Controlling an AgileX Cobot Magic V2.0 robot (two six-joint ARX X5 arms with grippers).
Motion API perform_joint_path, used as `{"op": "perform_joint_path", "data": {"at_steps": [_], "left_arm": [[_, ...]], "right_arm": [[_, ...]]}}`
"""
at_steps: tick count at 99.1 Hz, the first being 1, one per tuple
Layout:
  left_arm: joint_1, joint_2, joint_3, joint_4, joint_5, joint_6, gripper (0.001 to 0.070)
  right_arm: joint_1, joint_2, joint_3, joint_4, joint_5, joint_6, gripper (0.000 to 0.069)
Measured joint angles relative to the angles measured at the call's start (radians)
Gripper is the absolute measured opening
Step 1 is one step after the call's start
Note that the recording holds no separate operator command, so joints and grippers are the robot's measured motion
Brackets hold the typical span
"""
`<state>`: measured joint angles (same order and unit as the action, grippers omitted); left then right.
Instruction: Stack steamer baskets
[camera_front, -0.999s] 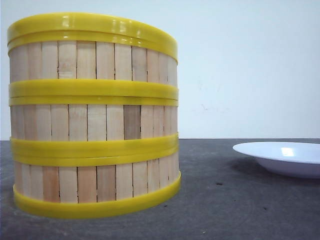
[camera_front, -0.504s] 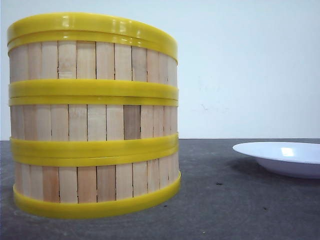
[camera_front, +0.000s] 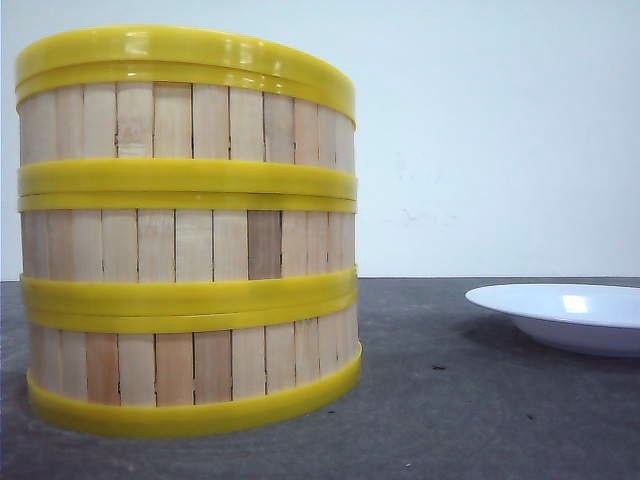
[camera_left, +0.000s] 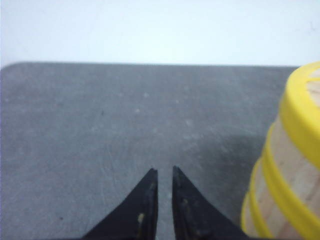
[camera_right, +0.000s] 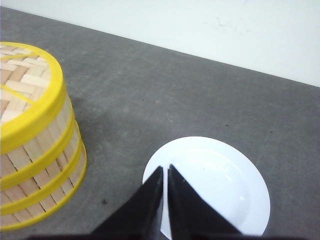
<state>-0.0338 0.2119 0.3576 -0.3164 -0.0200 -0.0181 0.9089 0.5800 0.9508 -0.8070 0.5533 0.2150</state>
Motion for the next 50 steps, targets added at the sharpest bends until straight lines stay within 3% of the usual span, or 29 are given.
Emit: {"op": "perform_joint_path", "data": {"at_steps": [15,50], "left_arm": [[0.028,-0.071,-0.163,0.121,0.0,0.0,0.0025],[0.047,-0.17,-0.322,0.137,-0.002,0.003,0.0025]], "right_arm": [[0.0,0.0,0.0,0.0,0.0,0.0,0.0008],[0.0,0.0,0.0,0.0,0.0,0.0,0.0008]]}}
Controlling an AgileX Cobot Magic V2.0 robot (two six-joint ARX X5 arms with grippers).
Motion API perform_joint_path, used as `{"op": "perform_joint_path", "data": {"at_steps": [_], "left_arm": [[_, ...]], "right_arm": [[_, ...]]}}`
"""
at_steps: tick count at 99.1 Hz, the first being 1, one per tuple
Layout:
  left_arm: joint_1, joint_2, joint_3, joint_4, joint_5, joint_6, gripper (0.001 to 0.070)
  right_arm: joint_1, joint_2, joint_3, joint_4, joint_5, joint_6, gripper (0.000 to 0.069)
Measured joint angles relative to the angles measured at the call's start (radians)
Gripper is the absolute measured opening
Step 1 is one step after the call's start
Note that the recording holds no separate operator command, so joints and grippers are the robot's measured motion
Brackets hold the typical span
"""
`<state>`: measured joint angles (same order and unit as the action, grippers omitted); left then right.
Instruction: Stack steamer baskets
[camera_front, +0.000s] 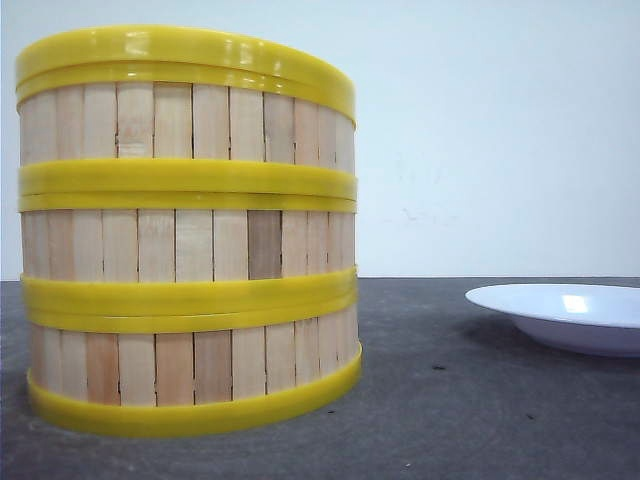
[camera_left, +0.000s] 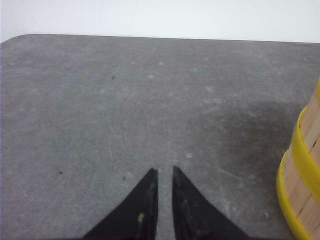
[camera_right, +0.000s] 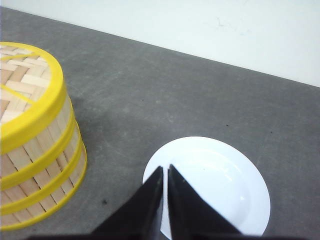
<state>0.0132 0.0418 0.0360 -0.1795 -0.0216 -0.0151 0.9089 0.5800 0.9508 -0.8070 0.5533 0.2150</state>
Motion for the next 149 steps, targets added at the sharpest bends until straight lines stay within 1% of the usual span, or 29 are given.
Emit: {"op": "perform_joint_path", "data": {"at_steps": [13,123,149], "left_arm": [[0.0,-0.039,-0.003,-0.002,-0.001,0.001,0.0025],[0.0,-0.037,-0.003,-0.005,-0.005,0.002,0.0025],[0.0,-0.037,-0.003,-0.005,-0.005,0.002,0.0025]], "right_arm": [[0.0,0.0,0.0,0.0,0.0,0.0,0.0008],[0.0,0.0,0.0,0.0,0.0,0.0,0.0008],[0.0,0.0,0.0,-0.002,0.0,-0.031,0.0008]]}}
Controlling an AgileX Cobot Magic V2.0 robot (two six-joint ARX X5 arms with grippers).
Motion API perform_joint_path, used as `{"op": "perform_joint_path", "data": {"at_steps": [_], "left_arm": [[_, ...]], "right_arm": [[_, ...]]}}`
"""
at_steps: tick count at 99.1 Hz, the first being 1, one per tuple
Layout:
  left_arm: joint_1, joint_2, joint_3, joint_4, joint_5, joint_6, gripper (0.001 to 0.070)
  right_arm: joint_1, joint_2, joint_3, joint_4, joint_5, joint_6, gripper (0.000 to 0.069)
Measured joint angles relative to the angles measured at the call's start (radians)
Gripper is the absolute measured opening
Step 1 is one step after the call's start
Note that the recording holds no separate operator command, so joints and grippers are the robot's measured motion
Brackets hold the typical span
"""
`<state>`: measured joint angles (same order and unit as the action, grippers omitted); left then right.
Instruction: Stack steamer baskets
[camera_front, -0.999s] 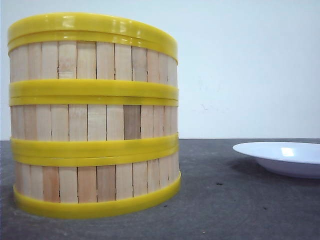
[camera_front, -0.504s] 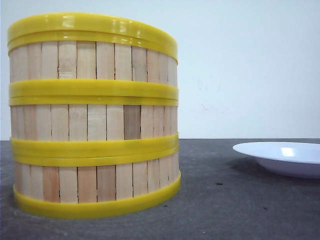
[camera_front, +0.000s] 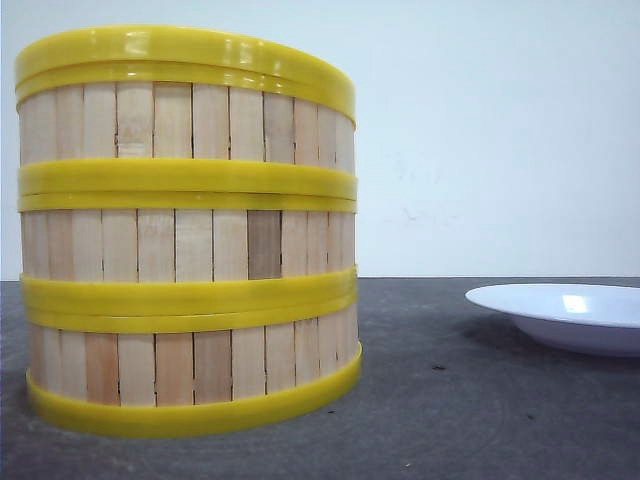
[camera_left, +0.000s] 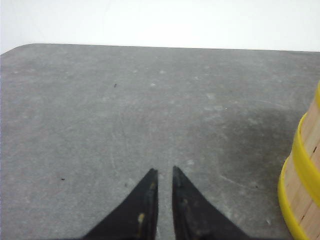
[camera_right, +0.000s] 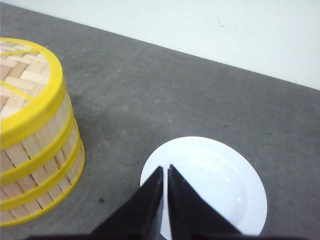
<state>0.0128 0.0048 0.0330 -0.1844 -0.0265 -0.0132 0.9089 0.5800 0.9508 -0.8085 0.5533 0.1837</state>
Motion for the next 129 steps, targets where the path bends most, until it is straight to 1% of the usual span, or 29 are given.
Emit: {"op": "perform_joint_path", "data": {"at_steps": [9,15,22,32,39,47,58,73,84,93,107,116,129], "left_arm": [[0.0,0.0,0.0,0.0,0.0,0.001,0.0025],[0.0,0.0,0.0,0.0,0.0,0.002,0.0025],[0.0,0.0,0.0,0.0,0.0,0.002,0.0025],[0.0,0.0,0.0,0.0,0.0,0.002,0.0025],[0.0,0.0,0.0,0.0,0.0,0.002,0.0025],[0.0,0.0,0.0,0.0,0.0,0.002,0.0025],[0.0,0.0,0.0,0.0,0.0,0.002,0.0025],[0.0,0.0,0.0,0.0,0.0,0.002,0.0025],[0.0,0.0,0.0,0.0,0.0,0.002,0.0025],[0.0,0.0,0.0,0.0,0.0,0.002,0.0025],[0.0,0.0,0.0,0.0,0.0,0.002,0.0025],[0.0,0.0,0.0,0.0,0.0,0.002,0.0025],[0.0,0.0,0.0,0.0,0.0,0.002,0.0025]], "right_arm": [[0.0,0.0,0.0,0.001,0.002,-0.006,0.0008],[-0.01,0.0,0.0,0.005,0.019,-0.022,0.0008],[-0.046,0.0,0.0,0.012,0.042,-0.046,0.0008],[-0.122,0.0,0.0,0.019,0.036,-0.08,0.0008],[-0.195,-0.005,0.0,0.023,0.003,-0.099,0.0008],[-0.291,-0.018,0.0,0.036,-0.063,-0.121,0.0008],[-0.422,-0.054,-0.035,0.13,-0.171,-0.179,0.0008],[-0.585,-0.122,-0.162,0.286,-0.325,-0.256,0.0008],[-0.688,-0.187,-0.29,0.401,-0.396,-0.274,0.0008],[-0.742,-0.245,-0.392,0.487,-0.427,-0.279,0.0008],[-0.779,-0.333,-0.539,0.576,-0.457,-0.282,0.0008],[-0.803,-0.379,-0.615,0.589,-0.458,-0.279,0.0008],[-0.844,-0.432,-0.7,0.589,-0.457,-0.24,0.0008]]}}
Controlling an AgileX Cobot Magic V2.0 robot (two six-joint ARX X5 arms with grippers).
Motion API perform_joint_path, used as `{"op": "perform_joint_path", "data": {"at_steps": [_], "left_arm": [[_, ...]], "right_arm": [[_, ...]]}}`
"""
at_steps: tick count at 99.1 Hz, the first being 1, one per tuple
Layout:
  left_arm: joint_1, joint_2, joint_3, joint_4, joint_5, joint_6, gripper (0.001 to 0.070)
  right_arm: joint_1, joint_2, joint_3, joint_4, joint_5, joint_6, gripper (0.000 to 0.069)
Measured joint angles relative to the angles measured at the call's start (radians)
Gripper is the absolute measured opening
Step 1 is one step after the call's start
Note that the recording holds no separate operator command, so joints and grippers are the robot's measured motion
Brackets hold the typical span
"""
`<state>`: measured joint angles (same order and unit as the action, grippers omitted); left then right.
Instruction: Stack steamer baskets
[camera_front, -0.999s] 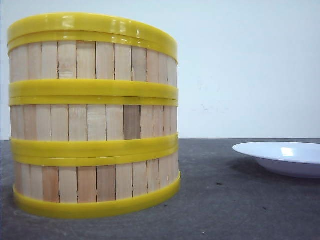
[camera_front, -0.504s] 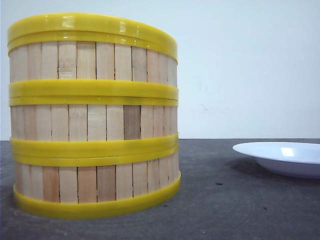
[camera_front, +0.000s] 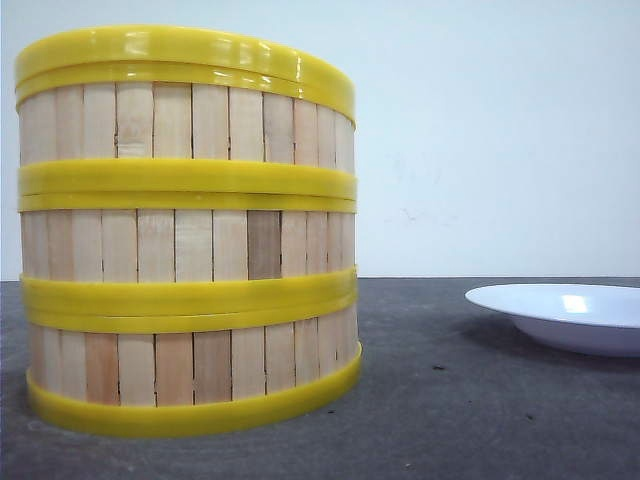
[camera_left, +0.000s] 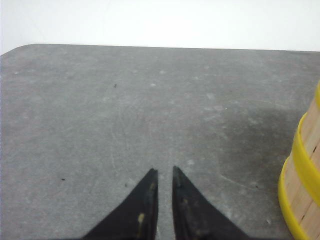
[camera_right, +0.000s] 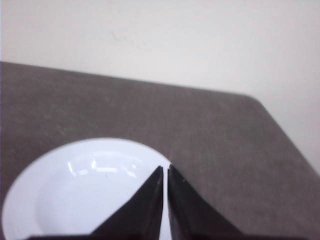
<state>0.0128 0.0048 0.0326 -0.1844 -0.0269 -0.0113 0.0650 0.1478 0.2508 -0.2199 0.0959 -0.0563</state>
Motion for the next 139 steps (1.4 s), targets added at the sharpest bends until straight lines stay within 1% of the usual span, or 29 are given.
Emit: {"op": "perform_joint_path", "data": {"at_steps": [21,41,57,139], "left_arm": [[0.0,0.0,0.0,0.0,0.0,0.0,0.0025],[0.0,0.0,0.0,0.0,0.0,0.0,0.0025],[0.0,0.0,0.0,0.0,0.0,0.0,0.0025],[0.0,0.0,0.0,0.0,0.0,0.0,0.0025]], "right_arm": [[-0.038,-0.075,-0.1,0.005,0.0,0.061,0.0008],[-0.047,-0.141,-0.182,0.037,0.0,0.082,0.0008],[-0.047,-0.144,-0.236,0.061,0.0,0.103,0.0008],[-0.047,-0.143,-0.236,0.06,0.001,0.114,0.0008]]}}
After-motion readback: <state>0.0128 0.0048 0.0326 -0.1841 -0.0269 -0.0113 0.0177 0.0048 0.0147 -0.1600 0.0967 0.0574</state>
